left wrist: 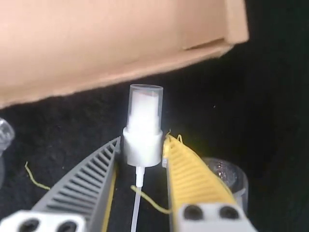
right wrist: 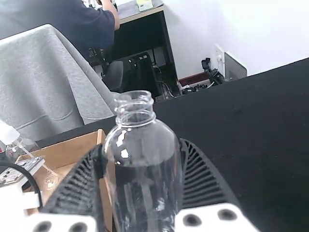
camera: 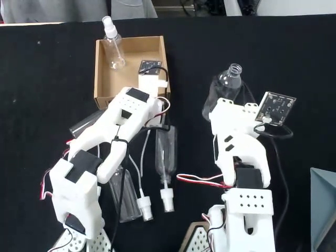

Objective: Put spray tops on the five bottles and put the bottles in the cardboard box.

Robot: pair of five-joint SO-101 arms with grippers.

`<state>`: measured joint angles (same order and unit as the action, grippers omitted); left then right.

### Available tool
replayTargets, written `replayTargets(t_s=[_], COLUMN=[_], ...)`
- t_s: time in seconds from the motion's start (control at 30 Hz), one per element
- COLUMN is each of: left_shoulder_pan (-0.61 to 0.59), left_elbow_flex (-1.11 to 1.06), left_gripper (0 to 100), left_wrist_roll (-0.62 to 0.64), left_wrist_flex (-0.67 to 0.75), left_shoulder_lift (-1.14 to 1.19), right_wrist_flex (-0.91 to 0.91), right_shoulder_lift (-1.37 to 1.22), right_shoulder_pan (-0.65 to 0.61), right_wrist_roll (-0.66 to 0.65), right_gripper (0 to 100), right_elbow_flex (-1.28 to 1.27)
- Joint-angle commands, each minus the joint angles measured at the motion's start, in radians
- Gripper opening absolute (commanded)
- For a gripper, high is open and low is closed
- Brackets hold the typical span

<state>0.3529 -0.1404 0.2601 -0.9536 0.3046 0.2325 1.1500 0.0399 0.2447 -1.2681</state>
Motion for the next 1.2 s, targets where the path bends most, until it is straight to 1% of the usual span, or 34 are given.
replayTargets(t_s=[0.0,0.17,0.3,0.37,0.63,0.77,0.87,1.0,1.17], left_shoulder_pan=[-0.015,-0.018,-0.027,-0.027,-0.025,-0.027,-0.027,-0.059,-0.074], left_elbow_flex=[0.042,0.108,0.127,0.127,0.13,0.136,0.14,0.15,0.203], left_gripper=[9,10,21,25,20,20,20,20,20], left_wrist_roll=[0.0,0.0,0.0,0.0,0.0,-0.005,-0.046,-0.057,-0.071], left_wrist_flex=[-0.06,-0.175,-0.247,-0.265,-0.241,-0.213,-0.207,-0.206,-0.216], left_shoulder_lift=[-0.018,-0.009,-0.008,-0.008,-0.008,-0.008,-0.008,-0.002,0.091], right_wrist_flex=[-0.031,-0.031,-0.031,-0.031,-0.031,-0.031,-0.031,-0.031,-0.031], right_shoulder_lift=[0.042,0.042,0.042,0.042,0.042,0.042,0.042,0.042,0.042], right_shoulder_pan=[0.02,0.02,0.02,0.02,0.02,0.02,0.02,0.02,0.02], right_wrist_roll=[-0.002,-0.002,-0.002,-0.002,-0.002,-0.002,-0.002,-0.002,-0.002], right_gripper=[1.1,1.1,1.1,1.1,1.1,1.1,1.1,1.1,1.1], right_elbow_flex=[0.01,0.01,0.01,0.01,0.01,0.01,0.01,0.01,0.01])
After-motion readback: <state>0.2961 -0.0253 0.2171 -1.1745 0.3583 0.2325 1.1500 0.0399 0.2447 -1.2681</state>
